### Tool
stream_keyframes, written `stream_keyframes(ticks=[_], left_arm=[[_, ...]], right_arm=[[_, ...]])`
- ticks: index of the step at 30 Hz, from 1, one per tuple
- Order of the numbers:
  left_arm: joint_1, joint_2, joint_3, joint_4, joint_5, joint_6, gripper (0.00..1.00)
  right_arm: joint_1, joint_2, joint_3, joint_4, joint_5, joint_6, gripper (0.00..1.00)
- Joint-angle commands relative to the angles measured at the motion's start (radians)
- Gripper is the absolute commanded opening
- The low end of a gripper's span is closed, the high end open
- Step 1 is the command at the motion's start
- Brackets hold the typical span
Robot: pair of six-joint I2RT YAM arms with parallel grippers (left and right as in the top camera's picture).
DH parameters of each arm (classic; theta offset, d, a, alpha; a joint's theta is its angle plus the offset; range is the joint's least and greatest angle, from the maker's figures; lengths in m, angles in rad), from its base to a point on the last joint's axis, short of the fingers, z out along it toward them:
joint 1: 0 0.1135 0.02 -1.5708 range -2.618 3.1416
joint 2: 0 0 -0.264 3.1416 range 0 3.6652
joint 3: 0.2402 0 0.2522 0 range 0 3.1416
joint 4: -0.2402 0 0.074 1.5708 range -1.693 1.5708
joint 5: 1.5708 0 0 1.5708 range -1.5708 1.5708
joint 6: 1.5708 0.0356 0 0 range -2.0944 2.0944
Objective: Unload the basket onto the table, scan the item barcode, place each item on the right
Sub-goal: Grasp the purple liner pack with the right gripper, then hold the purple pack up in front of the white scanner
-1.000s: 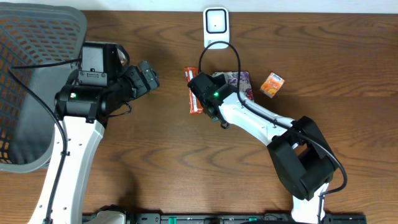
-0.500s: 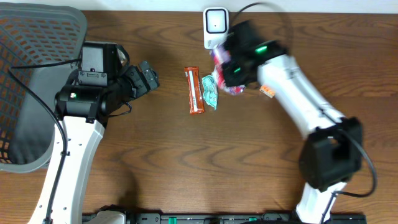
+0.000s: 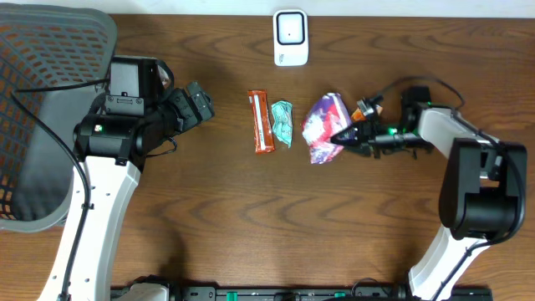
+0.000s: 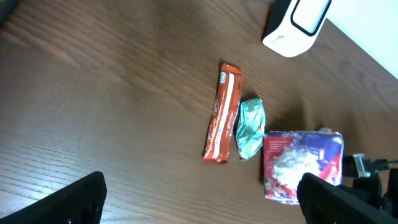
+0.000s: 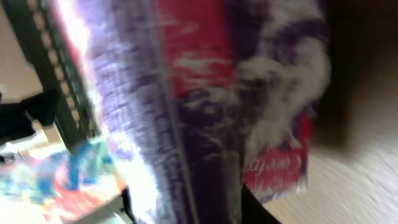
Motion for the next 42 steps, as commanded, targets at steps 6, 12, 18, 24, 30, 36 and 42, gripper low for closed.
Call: stream_keyframes(ticks=[6,12,18,24,30,36,42], left_arm=[[0.004,-0.004,0.002,0.0,0.002,-0.002,0.98],[0.004,-0.004,0.002,0.0,0.002,-0.002,0.98],[0.004,-0.004,0.002,0.0,0.002,-0.002,0.98],[0.004,-0.004,0.002,0.0,0.002,-0.002,0.98],[0.004,-0.004,0.002,0.0,0.002,-0.002,0.98],[0.004,-0.004,0.002,0.0,0.002,-0.002,0.98],[0.004,-0.004,0.002,0.0,0.002,-0.002,0.98]], right_arm=[[-0.098,-0.028,0.247,-0.283,0.508,-0.021,0.56],[-0.045,-0.028,0.427,-0.416,0.672,-0.066,0.91],[-0.003,-0.021,0.373,-0.337,0.728,-0.066,0.99],[0.034,-0.02,0.246,-0.222,0.663,-0.066,0.82],[0.082,-0.02,0.171,-0.15,0.62,-0.066,0.47],[0.129,-0.027,0.219,-0.152,0.523,-0.021,0.01],[0.13,-0.029,0.413,-0.051,0.309,0.119,0.01]])
